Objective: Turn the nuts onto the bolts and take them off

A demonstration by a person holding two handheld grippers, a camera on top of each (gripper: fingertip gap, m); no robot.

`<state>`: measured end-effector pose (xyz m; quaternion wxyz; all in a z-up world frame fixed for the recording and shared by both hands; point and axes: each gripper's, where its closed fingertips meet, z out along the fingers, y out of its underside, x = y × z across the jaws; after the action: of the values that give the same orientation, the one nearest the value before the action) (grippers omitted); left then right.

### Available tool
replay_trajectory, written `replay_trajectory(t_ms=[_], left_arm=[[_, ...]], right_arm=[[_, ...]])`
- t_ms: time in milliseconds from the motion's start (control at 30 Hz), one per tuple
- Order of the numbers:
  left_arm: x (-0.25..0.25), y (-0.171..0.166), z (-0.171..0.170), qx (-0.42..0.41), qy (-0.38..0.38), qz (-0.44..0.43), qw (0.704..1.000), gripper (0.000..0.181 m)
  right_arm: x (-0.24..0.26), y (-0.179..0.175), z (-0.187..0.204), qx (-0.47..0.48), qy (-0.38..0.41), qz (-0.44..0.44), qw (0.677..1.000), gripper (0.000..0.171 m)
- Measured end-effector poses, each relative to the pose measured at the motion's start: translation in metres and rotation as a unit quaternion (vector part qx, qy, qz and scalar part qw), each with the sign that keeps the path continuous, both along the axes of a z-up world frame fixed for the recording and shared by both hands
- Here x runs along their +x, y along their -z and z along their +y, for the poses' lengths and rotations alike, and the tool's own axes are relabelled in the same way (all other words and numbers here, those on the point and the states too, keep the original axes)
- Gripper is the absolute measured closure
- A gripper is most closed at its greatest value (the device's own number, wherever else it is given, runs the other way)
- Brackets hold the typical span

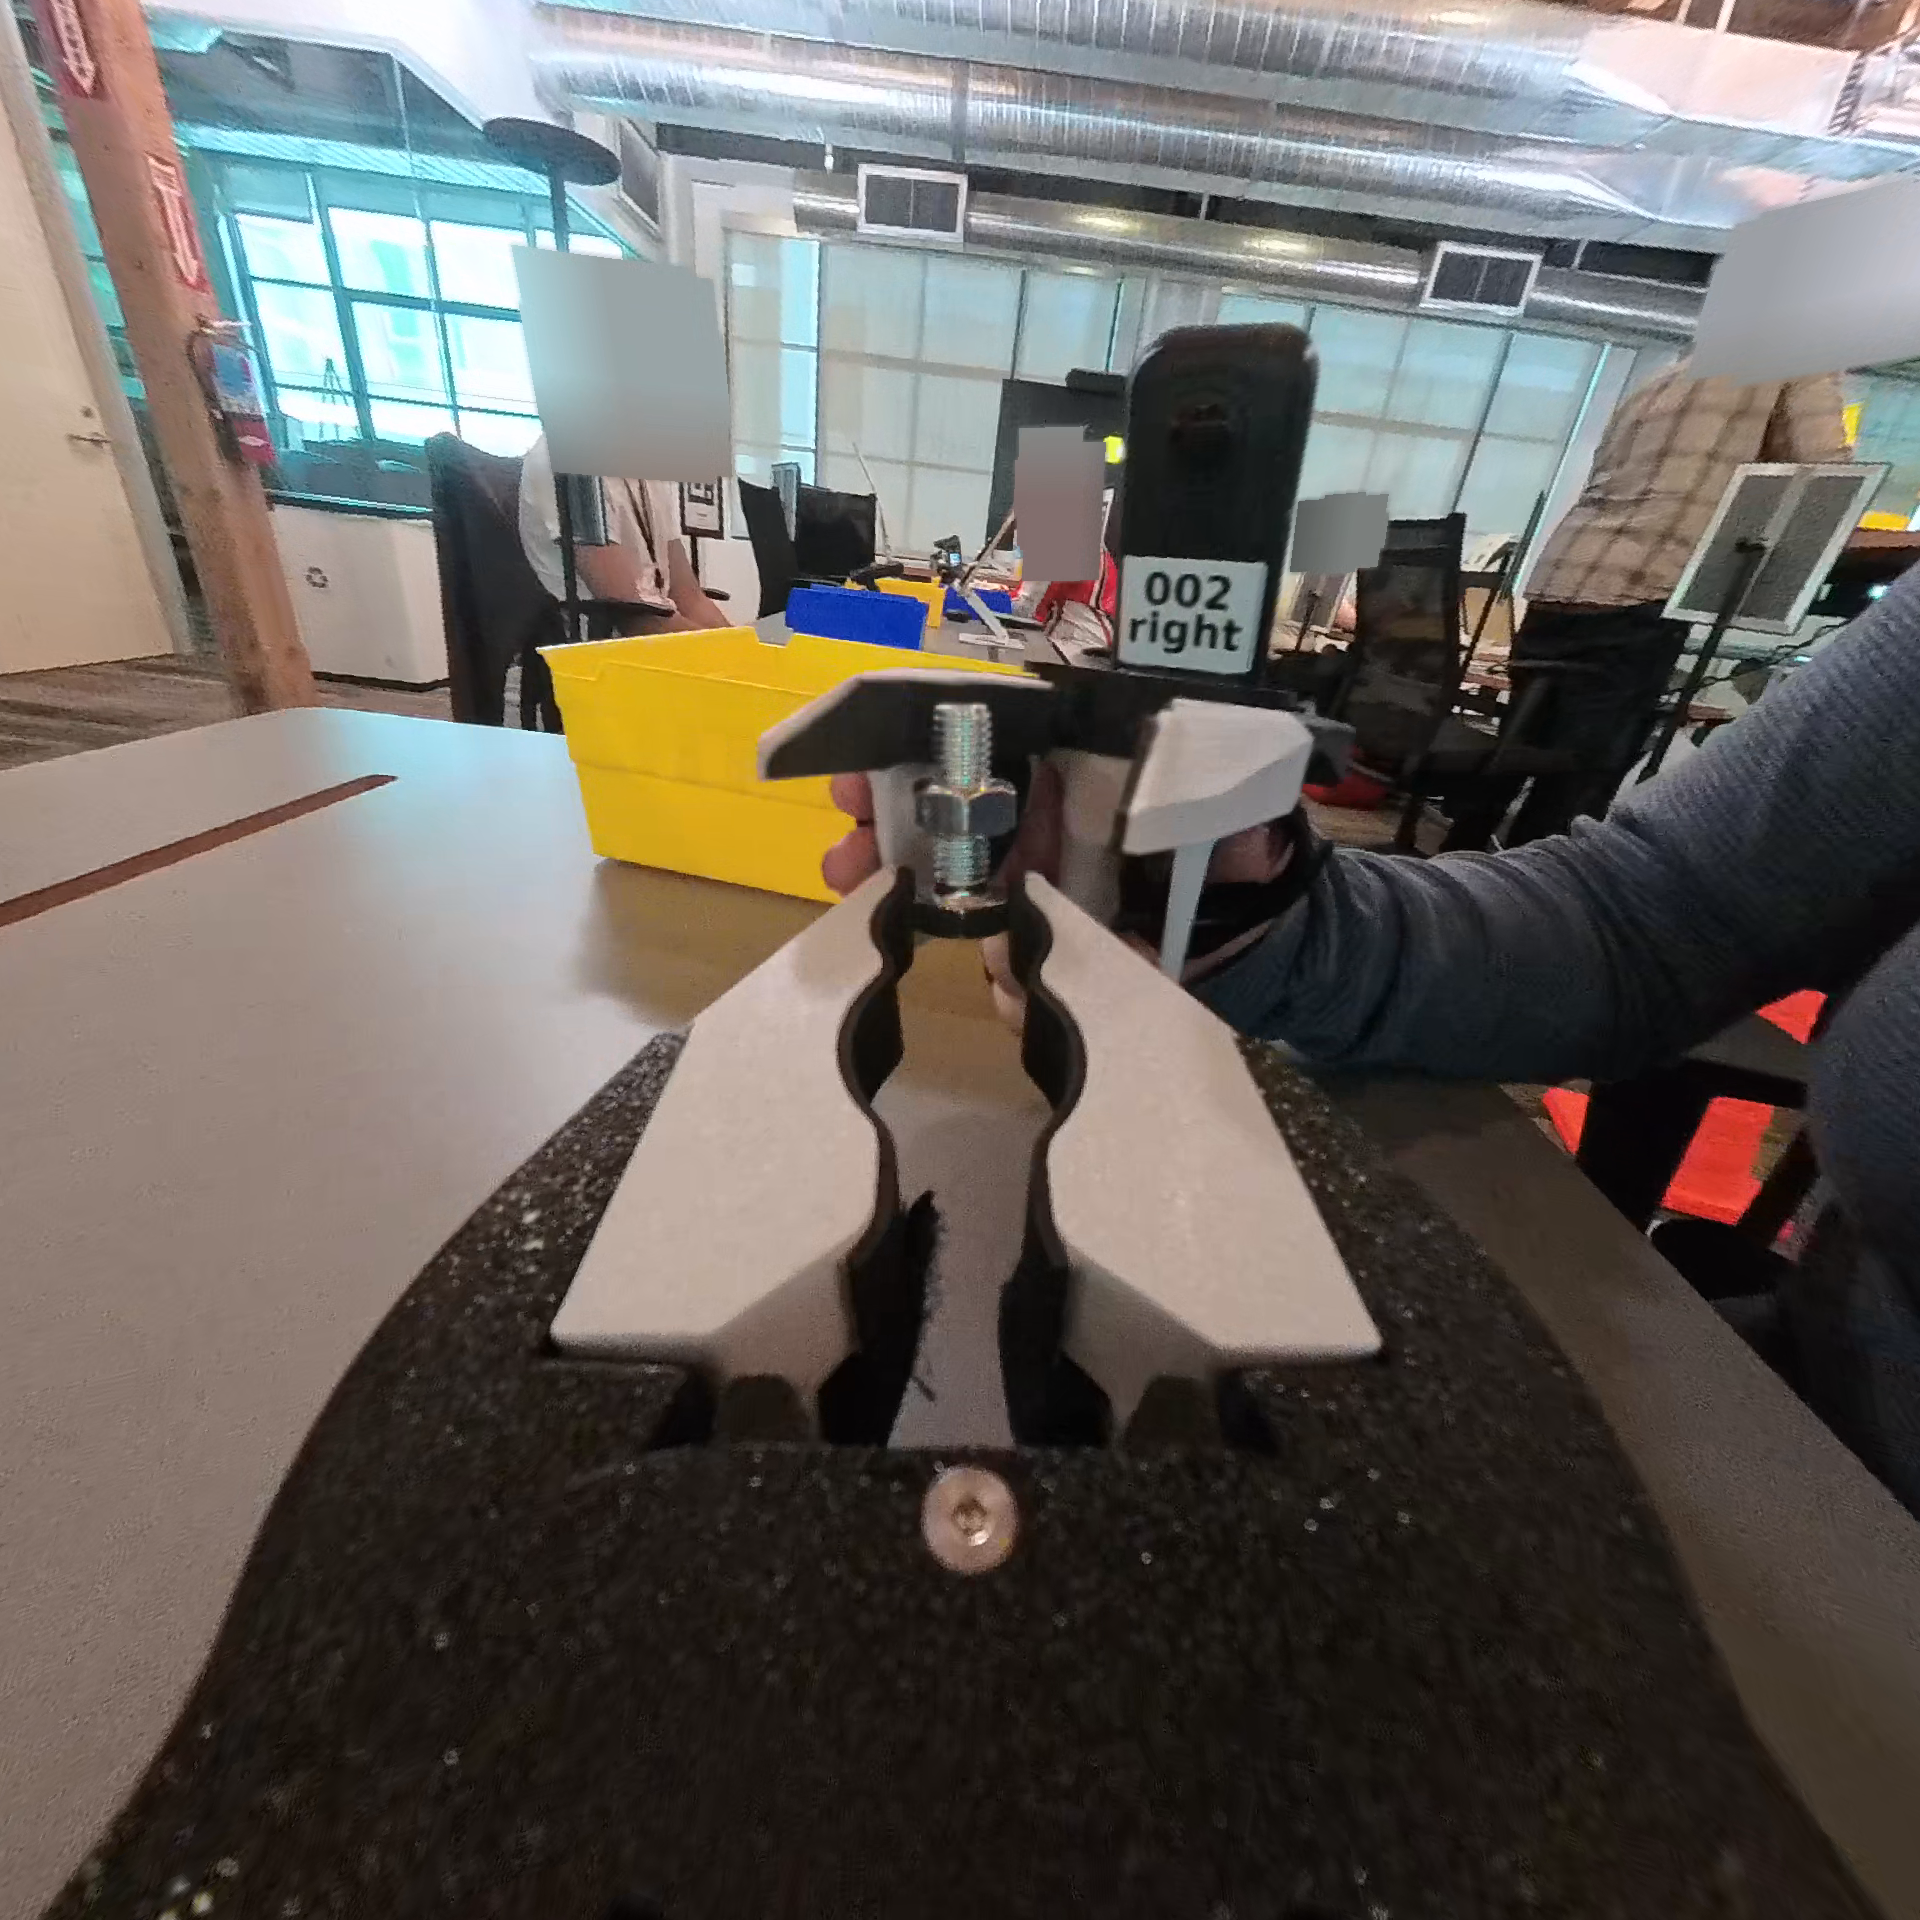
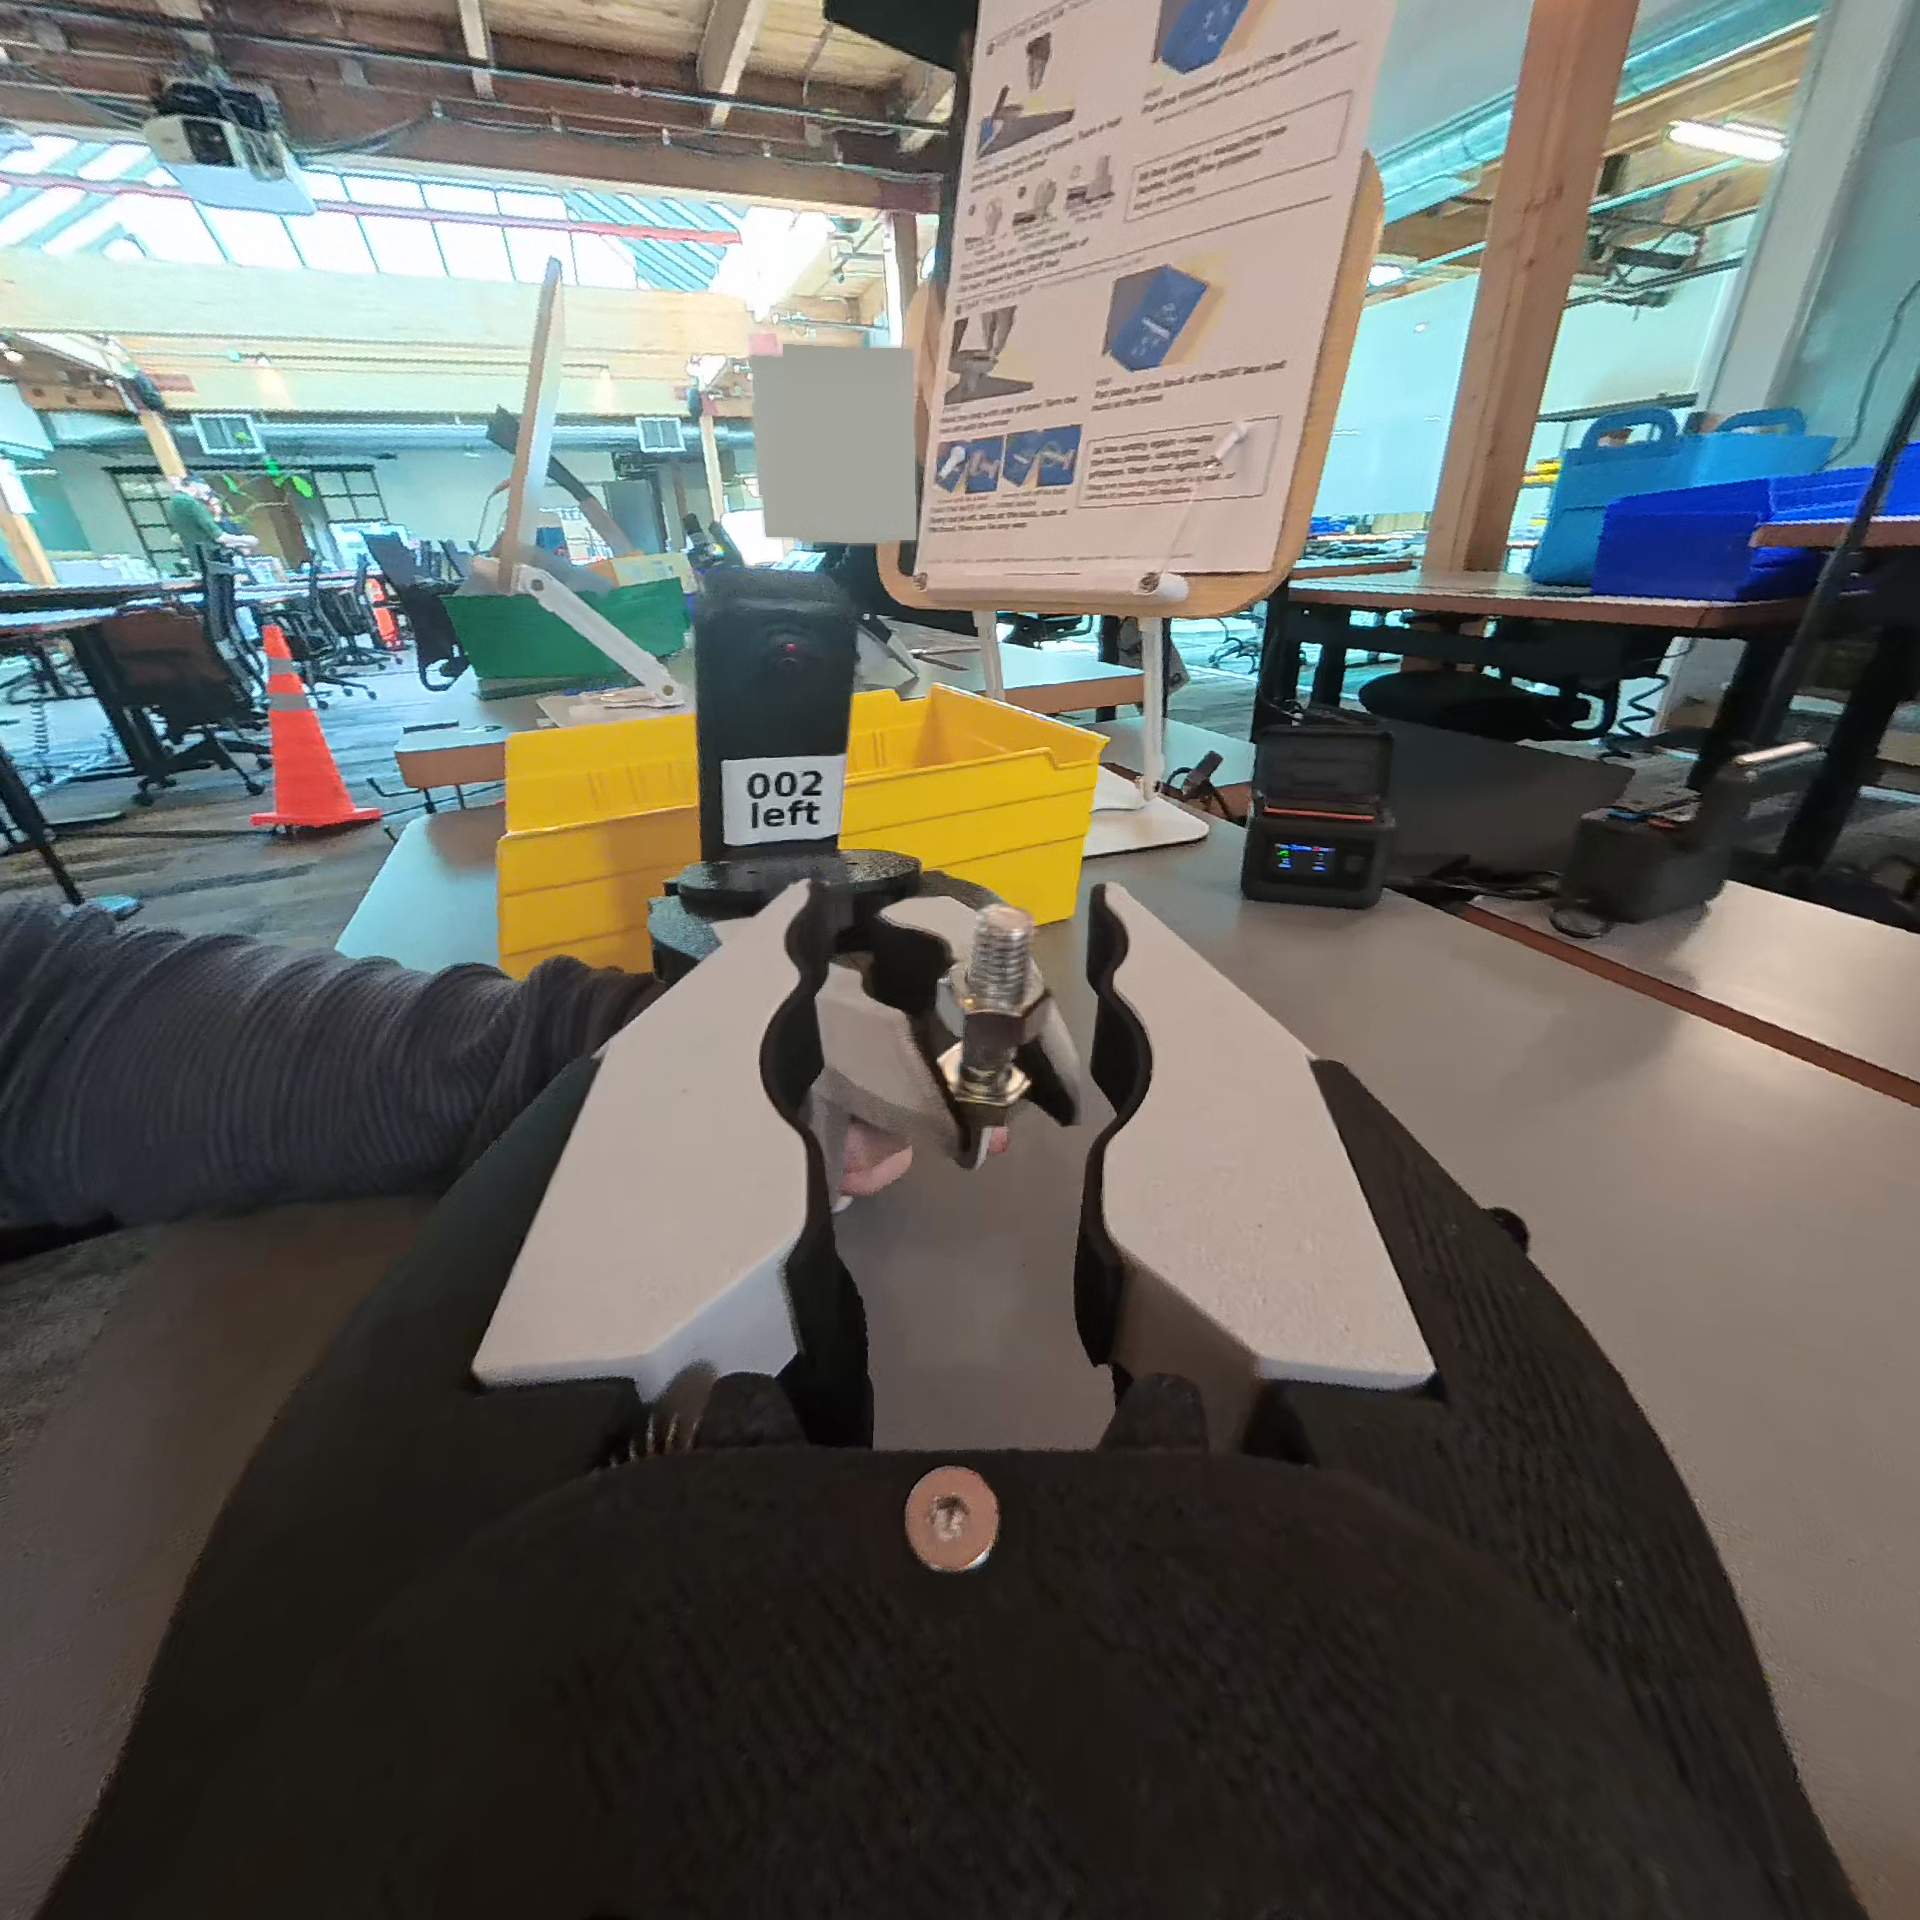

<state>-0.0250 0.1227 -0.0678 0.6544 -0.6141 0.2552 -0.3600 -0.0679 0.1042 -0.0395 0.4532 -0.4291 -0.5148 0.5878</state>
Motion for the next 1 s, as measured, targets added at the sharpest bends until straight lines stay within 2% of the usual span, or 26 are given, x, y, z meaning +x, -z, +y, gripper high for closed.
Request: replay_trajectory(t_ms=[100,167,267,433,500,600,667,733,900,1000], left_arm=[[-0.019,-0.006,0.009,0.001,-0.048,-0.035,0.998,0.165],[-0.038,-0.011,0.015,-0.002,-0.090,-0.073,0.993,0.165],[-0.042,-0.019,0.009,-0.003,-0.059,-0.117,0.991,0.166],[-0.003,-0.007,-0.004,-0.009,0.023,-0.043,0.999,0.166],[-0.001,-0.005,-0.001,-0.008,0.009,-0.035,0.999,0.166],[-0.027,-0.011,0.010,0.001,-0.062,-0.066,0.996,0.165],[-0.047,-0.012,0.016,-0.005,-0.110,-0.084,0.990,0.166],[-0.050,-0.012,0.013,-0.004,-0.109,-0.083,0.991,0.165],[-0.026,0.000,0.012,0.022,-0.107,0.029,0.994,0.165],[-0.019,0.003,0.011,0.035,-0.106,0.057,0.992,0.165]], right_arm=[[0.000,-0.001,-0.001,0.008,0.003,0.003,1.000,0.119],[0.004,-0.006,0.002,0.004,0.002,0.010,1.000,0.127],[0.004,-0.007,0.008,0.001,0.018,0.013,1.000,0.125],[0.000,-0.001,-0.002,0.006,0.002,0.000,1.000,0.121],[0.000,0.001,-0.007,0.010,-0.010,-0.006,1.000,0.122],[0.001,-0.002,-0.002,0.008,0.004,-0.001,1.000,0.116],[0.007,-0.006,-0.002,0.003,-0.012,0.003,1.000,0.137],[0.007,-0.009,0.007,-0.003,0.014,0.010,1.000,0.134],[0.005,-0.004,0.015,-0.002,0.046,-0.005,0.999,0.145],[0.005,-0.002,0.019,-0.006,0.060,-0.012,0.998,0.148]])
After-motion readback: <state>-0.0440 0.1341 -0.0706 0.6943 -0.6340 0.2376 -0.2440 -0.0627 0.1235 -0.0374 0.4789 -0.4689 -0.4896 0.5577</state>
